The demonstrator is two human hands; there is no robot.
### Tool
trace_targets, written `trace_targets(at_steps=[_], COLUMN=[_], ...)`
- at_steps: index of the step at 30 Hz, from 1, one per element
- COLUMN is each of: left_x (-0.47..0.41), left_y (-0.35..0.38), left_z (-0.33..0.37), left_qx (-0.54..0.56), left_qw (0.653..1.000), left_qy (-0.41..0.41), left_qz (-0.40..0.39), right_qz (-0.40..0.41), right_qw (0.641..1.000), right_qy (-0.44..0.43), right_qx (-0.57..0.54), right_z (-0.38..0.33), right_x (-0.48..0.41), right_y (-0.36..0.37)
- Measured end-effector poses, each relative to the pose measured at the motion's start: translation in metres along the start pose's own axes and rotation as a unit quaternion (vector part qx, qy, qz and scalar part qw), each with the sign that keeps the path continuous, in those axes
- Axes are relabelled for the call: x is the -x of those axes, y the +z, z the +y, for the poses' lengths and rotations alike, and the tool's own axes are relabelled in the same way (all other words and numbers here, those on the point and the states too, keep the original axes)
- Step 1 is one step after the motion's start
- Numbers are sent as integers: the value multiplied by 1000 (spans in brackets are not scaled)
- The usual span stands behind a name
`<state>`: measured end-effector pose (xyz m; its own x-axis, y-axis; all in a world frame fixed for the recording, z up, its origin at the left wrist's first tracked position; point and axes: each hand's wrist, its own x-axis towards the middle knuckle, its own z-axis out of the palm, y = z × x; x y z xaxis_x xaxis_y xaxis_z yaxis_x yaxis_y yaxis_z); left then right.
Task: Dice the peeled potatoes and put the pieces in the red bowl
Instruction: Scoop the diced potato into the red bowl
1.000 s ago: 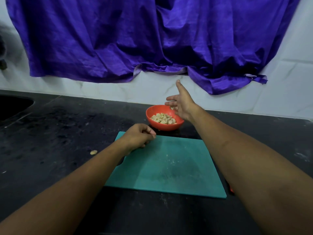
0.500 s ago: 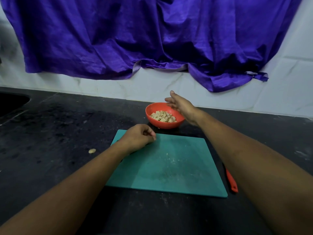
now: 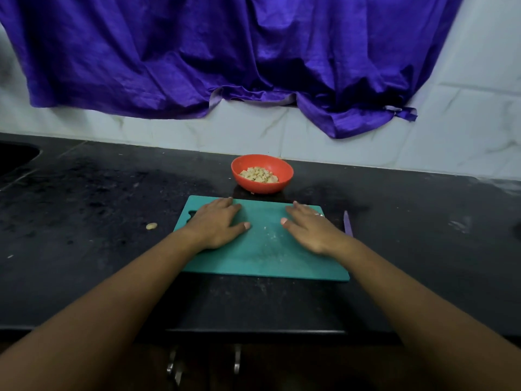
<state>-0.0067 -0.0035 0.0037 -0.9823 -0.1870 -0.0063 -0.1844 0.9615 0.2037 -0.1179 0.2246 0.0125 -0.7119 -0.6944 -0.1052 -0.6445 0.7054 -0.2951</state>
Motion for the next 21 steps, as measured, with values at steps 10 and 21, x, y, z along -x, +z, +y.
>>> trace_targets(at_steps=[10,21], left_x=[4,-1], left_y=[1,5], left_z=[15,24], left_qx=[-43,4], left_qw=[998,999], left_qy=[-43,-14], left_qz=[-16,35], right_qz=[-19,196], right_qw=[997,956], right_qy=[3,215], right_qx=[70,-29], right_z=[0,77], right_x=[8,62], right_y=[5,-19])
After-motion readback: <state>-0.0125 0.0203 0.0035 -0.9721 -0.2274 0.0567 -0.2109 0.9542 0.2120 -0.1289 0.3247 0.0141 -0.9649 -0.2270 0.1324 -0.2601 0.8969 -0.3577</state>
